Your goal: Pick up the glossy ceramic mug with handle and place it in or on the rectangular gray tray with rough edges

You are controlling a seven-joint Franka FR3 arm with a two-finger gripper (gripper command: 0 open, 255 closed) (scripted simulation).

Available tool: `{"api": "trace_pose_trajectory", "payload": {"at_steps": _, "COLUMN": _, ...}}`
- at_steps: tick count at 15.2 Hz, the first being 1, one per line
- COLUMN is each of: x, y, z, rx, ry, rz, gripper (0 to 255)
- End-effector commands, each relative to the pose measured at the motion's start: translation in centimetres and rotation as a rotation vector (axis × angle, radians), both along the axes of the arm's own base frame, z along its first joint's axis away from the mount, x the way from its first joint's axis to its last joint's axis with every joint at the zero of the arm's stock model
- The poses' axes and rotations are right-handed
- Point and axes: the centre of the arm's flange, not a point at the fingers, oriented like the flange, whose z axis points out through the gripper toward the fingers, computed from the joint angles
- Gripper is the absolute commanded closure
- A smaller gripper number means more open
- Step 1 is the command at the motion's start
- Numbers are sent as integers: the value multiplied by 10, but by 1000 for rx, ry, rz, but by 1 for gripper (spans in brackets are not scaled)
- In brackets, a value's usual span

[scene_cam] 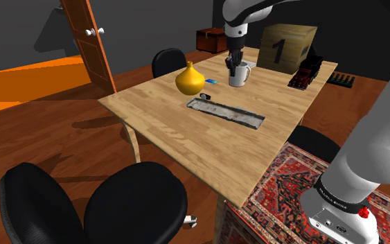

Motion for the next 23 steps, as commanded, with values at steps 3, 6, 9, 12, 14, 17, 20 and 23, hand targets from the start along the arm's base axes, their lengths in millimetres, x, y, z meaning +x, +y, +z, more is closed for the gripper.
{"api": "trace_pose_trajectory", "payload": {"at_steps": 3, "x": -16, "y": 50, "z": 5, "rx": 0, "ry": 0, "rz": -1, "gripper": 255}}
{"api": "trace_pose_trajectory", "payload": {"at_steps": 6, "x": -27, "y": 93, "z": 8, "rx": 0, "ry": 0, "rz": -1, "gripper": 255}}
{"api": "trace_pose_trajectory", "payload": {"at_steps": 9, "x": -27, "y": 93, "z": -8, "rx": 0, "ry": 0, "rz": -1, "gripper": 255}}
{"api": "trace_pose_trajectory", "payload": {"at_steps": 12, "x": -27, "y": 93, "z": -24, "rx": 0, "ry": 0, "rz": -1, "gripper": 255}}
{"api": "trace_pose_trajectory", "payload": {"at_steps": 14, "x": -27, "y": 93, "z": -34, "rx": 0, "ry": 0, "rz": -1, "gripper": 255}}
{"api": "trace_pose_trajectory", "payload": {"at_steps": 17, "x": -27, "y": 93, "z": -50, "rx": 0, "ry": 0, "rz": -1, "gripper": 255}}
{"api": "trace_pose_trajectory", "payload": {"at_steps": 20, "x": -27, "y": 93, "z": -66, "rx": 0, "ry": 0, "rz": -1, "gripper": 255}}
{"api": "trace_pose_trajectory", "payload": {"at_steps": 23, "x": -27, "y": 93, "z": -85, "rx": 0, "ry": 0, "rz": -1, "gripper": 255}}
